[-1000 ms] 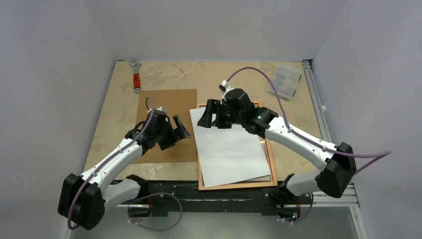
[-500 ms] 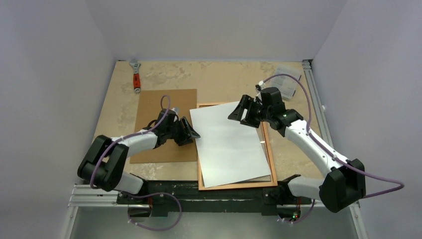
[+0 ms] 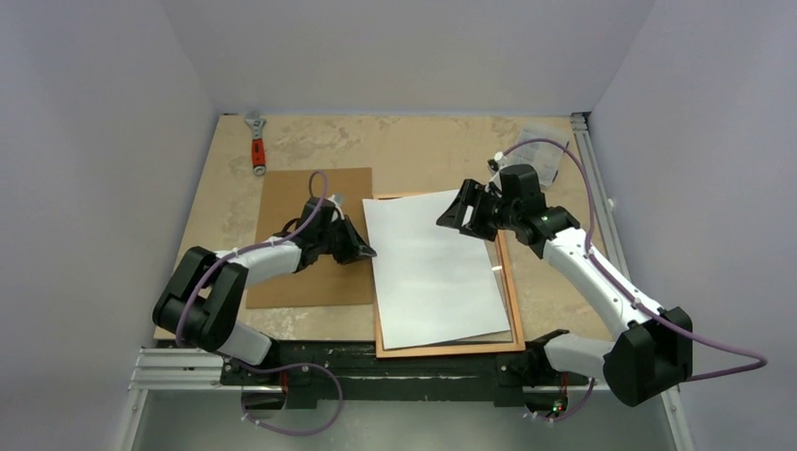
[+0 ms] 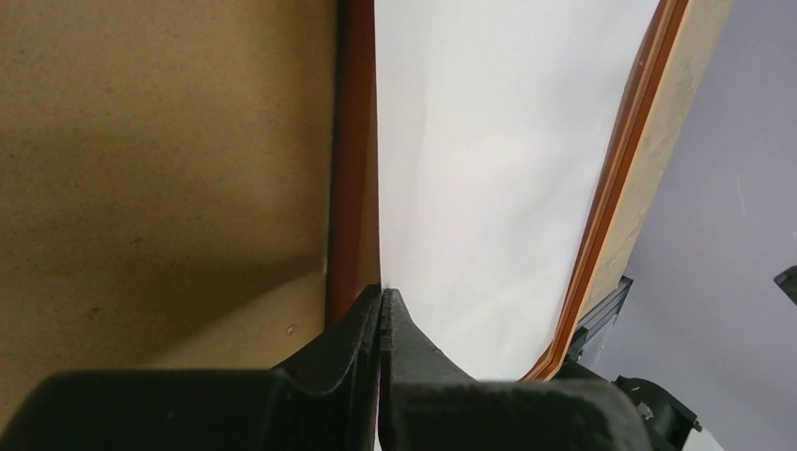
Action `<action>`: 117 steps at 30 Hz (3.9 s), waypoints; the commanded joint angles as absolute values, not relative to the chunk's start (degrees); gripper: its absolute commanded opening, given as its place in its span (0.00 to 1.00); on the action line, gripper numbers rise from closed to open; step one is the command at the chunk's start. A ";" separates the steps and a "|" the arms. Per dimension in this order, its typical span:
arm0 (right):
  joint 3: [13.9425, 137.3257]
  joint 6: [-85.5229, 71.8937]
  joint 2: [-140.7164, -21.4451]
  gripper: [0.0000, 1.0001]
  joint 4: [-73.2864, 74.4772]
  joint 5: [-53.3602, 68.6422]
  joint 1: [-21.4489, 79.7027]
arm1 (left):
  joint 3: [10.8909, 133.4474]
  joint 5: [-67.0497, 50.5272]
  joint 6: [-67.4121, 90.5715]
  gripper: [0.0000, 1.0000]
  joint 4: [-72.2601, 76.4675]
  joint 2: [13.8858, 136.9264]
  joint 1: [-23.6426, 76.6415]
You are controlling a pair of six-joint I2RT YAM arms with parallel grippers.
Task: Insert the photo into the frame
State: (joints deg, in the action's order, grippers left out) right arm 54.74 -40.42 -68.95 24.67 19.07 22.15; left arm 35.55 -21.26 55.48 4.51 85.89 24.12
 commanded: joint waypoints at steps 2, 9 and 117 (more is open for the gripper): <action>56.84 -37.56 -67.98 0.69 26.86 19.04 21.27 | 41.52 -22.46 49.65 0.00 0.44 83.67 23.98; 59.26 -35.66 -68.03 0.69 29.40 17.89 20.20 | 47.01 -26.78 46.28 0.00 -5.17 85.59 24.32; 94.46 -34.84 -121.71 0.83 44.12 -2.91 54.47 | 45.78 -3.48 33.41 1.00 -42.54 66.47 -7.42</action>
